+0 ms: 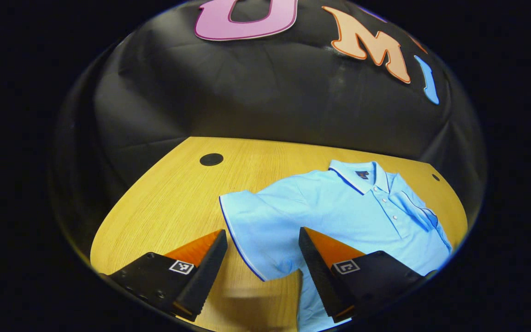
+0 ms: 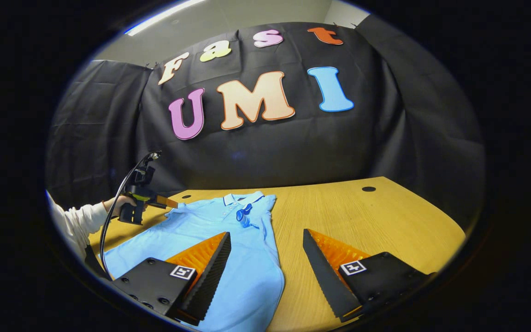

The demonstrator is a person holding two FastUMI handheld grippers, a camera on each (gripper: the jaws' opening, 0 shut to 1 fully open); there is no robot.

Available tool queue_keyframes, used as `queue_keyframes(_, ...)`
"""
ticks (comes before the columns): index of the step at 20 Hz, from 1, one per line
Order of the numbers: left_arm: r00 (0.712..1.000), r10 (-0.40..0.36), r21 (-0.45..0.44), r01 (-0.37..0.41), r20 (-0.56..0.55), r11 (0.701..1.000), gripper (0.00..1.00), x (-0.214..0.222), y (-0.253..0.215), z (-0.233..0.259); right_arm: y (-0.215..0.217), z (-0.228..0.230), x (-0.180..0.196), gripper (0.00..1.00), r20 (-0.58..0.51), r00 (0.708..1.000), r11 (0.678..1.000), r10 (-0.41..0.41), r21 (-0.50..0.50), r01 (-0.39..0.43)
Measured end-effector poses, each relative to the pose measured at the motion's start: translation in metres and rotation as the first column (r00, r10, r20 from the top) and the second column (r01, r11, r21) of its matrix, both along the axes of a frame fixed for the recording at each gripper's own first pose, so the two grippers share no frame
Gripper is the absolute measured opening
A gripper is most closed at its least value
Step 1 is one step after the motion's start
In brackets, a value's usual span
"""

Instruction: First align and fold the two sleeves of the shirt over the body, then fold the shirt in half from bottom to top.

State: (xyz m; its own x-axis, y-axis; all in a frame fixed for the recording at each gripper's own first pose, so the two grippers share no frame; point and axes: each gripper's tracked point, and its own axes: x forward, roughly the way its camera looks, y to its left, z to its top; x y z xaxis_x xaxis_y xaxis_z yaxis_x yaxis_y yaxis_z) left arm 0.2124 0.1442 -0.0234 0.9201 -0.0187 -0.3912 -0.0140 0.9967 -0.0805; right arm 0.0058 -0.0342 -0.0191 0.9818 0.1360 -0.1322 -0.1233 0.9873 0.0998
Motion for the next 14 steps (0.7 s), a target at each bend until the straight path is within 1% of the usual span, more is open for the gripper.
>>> queue_keyframes(3,1.000,0.012,0.002,-0.012,-0.011,1.000,0.91,0.006,0.004,-0.007,-0.009,-0.008,-0.001,0.98,-0.021,1.000,1.000,-0.019,0.007,0.019)
queue_keyframes(5,1.000,0.017,0.010,-0.017,-0.014,1.000,0.85,0.008,0.006,-0.008,-0.014,-0.012,-0.003,0.98,-0.033,0.999,1.000,-0.026,0.009,0.027)
queue_keyframes(6,1.000,0.017,0.013,-0.017,-0.017,1.000,0.80,0.010,0.005,-0.010,-0.016,-0.012,-0.004,0.98,-0.035,0.999,0.999,-0.030,0.008,0.031)
queue_keyframes(11,0.999,0.026,0.034,-0.025,-0.039,0.999,0.76,0.011,0.006,-0.016,-0.020,-0.009,-0.006,0.98,-0.026,0.999,0.999,-0.036,0.017,0.036)
queue_keyframes(14,0.999,0.024,0.036,-0.022,-0.041,0.999,0.71,0.010,0.007,-0.017,-0.022,-0.010,-0.007,0.98,-0.028,0.999,0.999,-0.036,0.027,0.037)
